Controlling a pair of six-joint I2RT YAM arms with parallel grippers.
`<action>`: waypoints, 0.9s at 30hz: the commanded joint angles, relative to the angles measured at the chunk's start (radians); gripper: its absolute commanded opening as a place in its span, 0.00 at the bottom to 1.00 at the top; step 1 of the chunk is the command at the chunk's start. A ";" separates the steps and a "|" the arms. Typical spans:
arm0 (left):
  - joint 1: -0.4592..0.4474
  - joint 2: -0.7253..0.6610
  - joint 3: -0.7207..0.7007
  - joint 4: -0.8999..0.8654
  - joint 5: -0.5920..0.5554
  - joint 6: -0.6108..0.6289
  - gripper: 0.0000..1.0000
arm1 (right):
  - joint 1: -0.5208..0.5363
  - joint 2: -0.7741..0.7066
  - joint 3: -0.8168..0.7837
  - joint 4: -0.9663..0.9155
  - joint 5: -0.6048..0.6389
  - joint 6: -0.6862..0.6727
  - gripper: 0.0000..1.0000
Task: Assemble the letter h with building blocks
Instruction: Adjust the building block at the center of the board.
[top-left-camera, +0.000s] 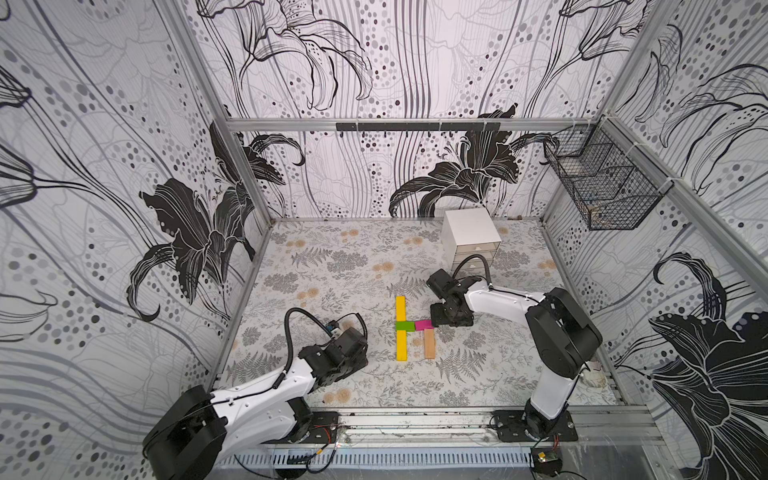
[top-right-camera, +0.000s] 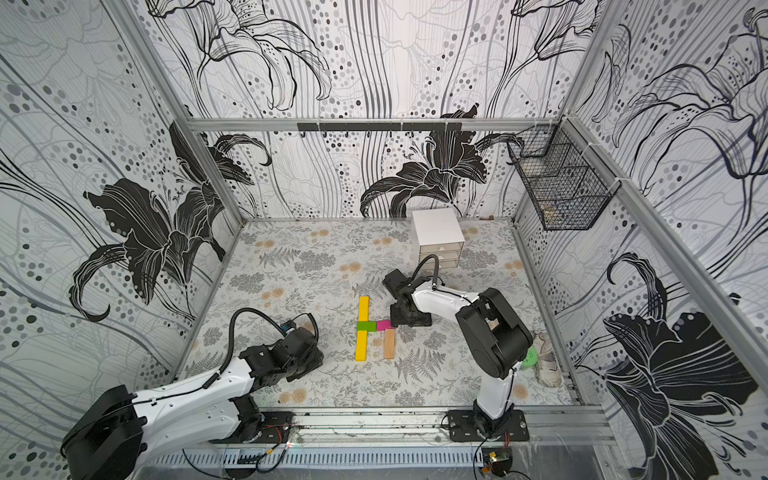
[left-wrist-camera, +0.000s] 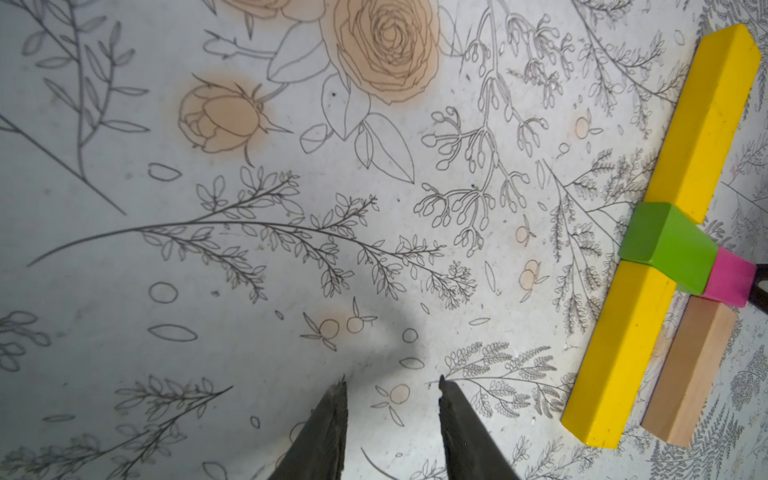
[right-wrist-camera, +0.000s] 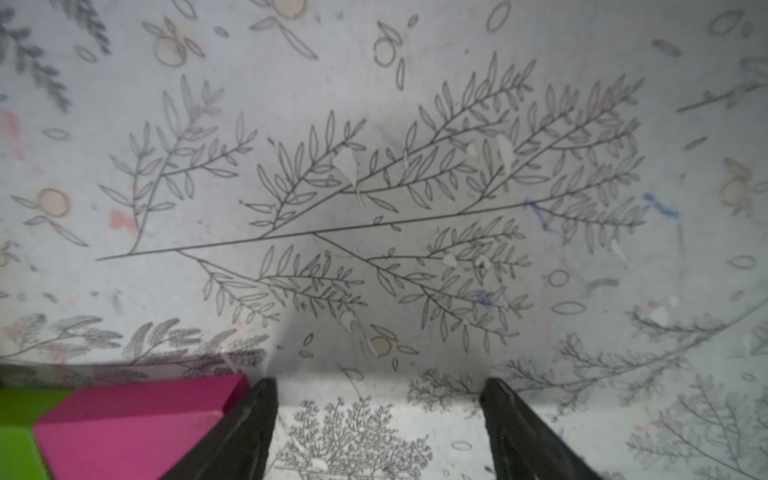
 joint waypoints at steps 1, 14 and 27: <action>0.004 0.009 0.010 -0.004 0.005 0.006 0.40 | 0.000 -0.012 -0.025 -0.017 -0.017 -0.014 0.81; 0.004 0.001 0.004 -0.011 0.004 0.004 0.40 | 0.020 -0.009 -0.033 -0.015 -0.018 -0.013 0.80; 0.005 -0.014 0.000 -0.018 0.003 0.000 0.40 | 0.023 -0.030 -0.015 -0.063 0.038 -0.002 0.80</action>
